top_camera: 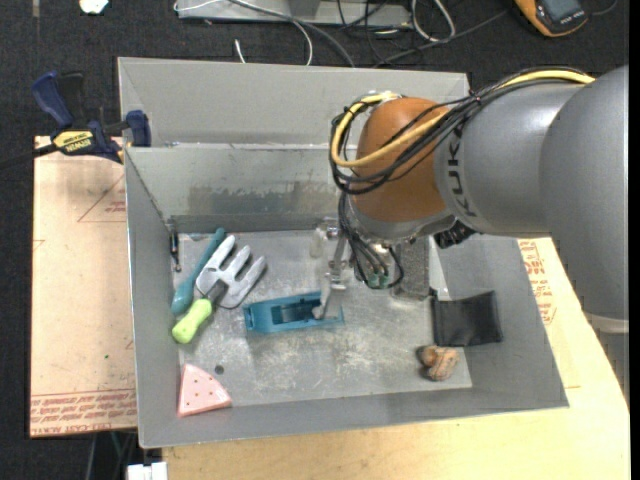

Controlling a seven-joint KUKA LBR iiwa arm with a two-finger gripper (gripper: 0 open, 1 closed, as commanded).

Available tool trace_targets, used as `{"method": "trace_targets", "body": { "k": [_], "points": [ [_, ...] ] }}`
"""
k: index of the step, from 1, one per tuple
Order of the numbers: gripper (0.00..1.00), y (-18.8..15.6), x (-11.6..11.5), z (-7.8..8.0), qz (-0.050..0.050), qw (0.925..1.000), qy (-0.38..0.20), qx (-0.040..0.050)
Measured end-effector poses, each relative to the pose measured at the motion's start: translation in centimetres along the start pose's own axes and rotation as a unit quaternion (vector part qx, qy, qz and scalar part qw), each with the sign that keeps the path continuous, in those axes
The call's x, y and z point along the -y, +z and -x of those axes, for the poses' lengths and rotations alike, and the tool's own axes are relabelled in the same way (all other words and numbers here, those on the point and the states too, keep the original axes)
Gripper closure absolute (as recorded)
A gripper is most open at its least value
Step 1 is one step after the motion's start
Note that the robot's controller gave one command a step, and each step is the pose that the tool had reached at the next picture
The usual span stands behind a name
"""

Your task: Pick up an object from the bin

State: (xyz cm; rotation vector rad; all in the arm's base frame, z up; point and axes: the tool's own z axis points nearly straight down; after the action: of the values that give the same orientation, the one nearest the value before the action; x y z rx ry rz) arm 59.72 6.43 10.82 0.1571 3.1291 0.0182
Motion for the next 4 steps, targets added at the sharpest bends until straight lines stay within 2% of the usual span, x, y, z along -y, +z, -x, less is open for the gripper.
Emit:
{"method": "trace_targets", "body": {
  "k": [1,2,3,4],
  "points": [
    [0.00,1.7,-1.1,-1.2,-0.001,0.9981,-0.061,0.0021],
    [0.00,3.0,-1.1,-4.2,0.001,0.9992,-0.040,0.0032],
    [0.00,3.5,-1.1,-5.0,0.000,0.9998,-0.019,0.0007],
    [0.00,3.8,-5.5,-9.2,0.000,0.9982,-0.061,0.0012]
  ]
}}
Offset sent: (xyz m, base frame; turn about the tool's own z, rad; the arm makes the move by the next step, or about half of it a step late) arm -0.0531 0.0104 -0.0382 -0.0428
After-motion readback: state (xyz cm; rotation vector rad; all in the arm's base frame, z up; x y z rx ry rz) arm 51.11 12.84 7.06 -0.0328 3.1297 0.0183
